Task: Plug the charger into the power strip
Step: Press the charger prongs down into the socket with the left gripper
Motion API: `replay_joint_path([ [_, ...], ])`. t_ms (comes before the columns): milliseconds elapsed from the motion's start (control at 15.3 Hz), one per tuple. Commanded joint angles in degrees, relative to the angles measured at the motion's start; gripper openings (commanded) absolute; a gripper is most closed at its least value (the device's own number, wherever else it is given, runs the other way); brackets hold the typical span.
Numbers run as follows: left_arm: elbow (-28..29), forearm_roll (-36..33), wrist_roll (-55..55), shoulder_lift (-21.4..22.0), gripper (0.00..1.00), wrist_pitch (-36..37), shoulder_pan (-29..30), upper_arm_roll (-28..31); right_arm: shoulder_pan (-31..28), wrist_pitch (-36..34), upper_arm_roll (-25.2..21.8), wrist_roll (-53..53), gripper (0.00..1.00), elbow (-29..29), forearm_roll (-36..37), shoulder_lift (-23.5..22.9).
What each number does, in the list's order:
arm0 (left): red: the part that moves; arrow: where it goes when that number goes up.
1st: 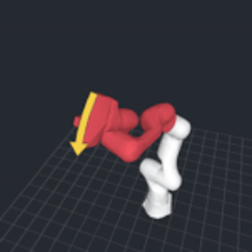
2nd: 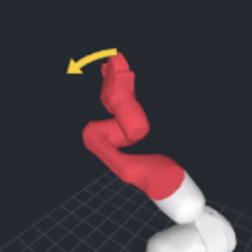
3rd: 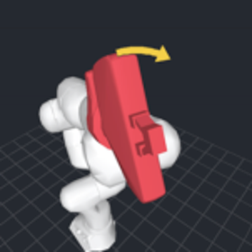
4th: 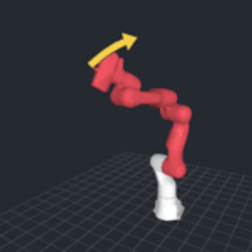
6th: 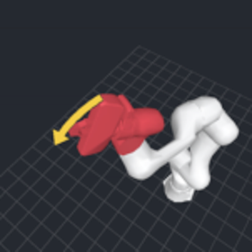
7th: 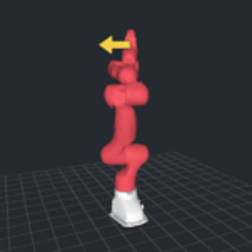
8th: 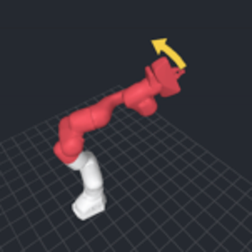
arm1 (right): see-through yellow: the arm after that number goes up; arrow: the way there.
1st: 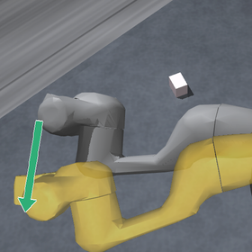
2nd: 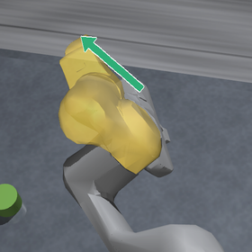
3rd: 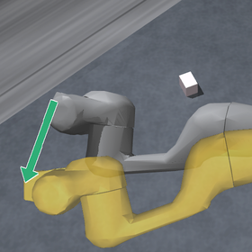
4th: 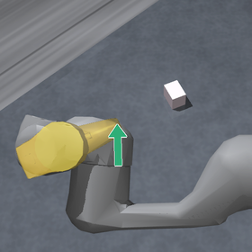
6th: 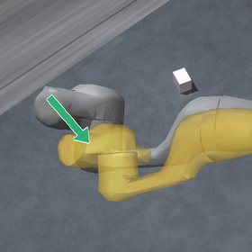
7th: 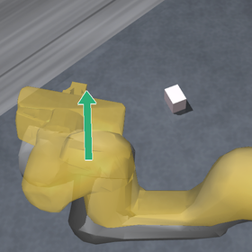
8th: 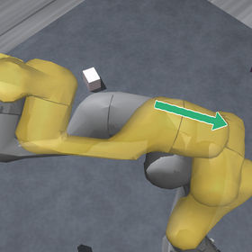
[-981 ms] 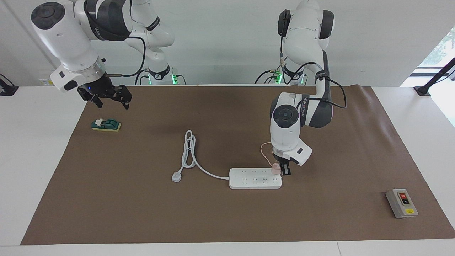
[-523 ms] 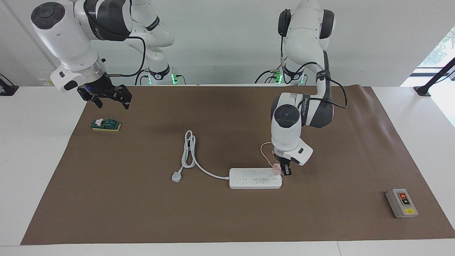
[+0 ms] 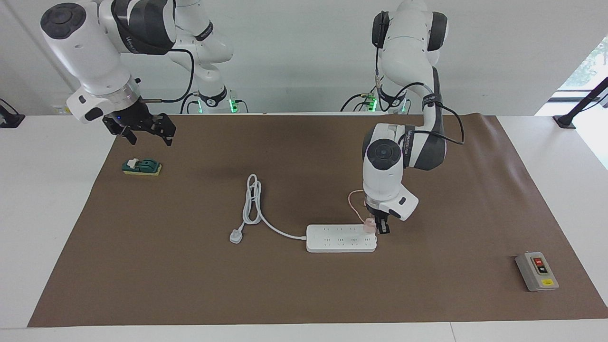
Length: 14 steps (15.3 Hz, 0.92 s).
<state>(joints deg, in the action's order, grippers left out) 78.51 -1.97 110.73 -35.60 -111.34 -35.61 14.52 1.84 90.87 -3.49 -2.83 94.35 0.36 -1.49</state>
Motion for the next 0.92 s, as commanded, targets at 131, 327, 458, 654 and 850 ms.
replay_joint_path([
  [131, 3.8, -0.5, 0.3, 1.1, 0.00, -2.0, -0.9, 0.1, -0.9, -0.8, 0.5, 1.1, 1.00, -0.2, 1.1, 0.0],
  [327, 3.7, -0.5, 0.3, 1.1, 0.00, -2.0, -1.2, 0.1, -1.0, -0.8, 0.5, 1.0, 1.00, 0.3, 1.1, 0.3],
  [458, 3.8, -0.4, 0.3, 1.1, 0.00, -2.1, -1.2, 0.1, -1.1, -0.8, 0.5, 1.1, 1.00, 0.4, 1.0, 0.3],
  [654, 3.8, -0.5, 0.3, 1.1, 0.00, -2.4, -1.4, 0.1, -0.8, -0.7, 0.5, 1.0, 1.00, 0.6, 1.0, 0.4],
  [850, 3.8, -0.4, 0.3, 1.1, 0.00, -2.8, -1.5, 0.1, -0.8, -0.6, 0.5, 1.1, 1.00, 0.6, 1.1, 0.4],
])
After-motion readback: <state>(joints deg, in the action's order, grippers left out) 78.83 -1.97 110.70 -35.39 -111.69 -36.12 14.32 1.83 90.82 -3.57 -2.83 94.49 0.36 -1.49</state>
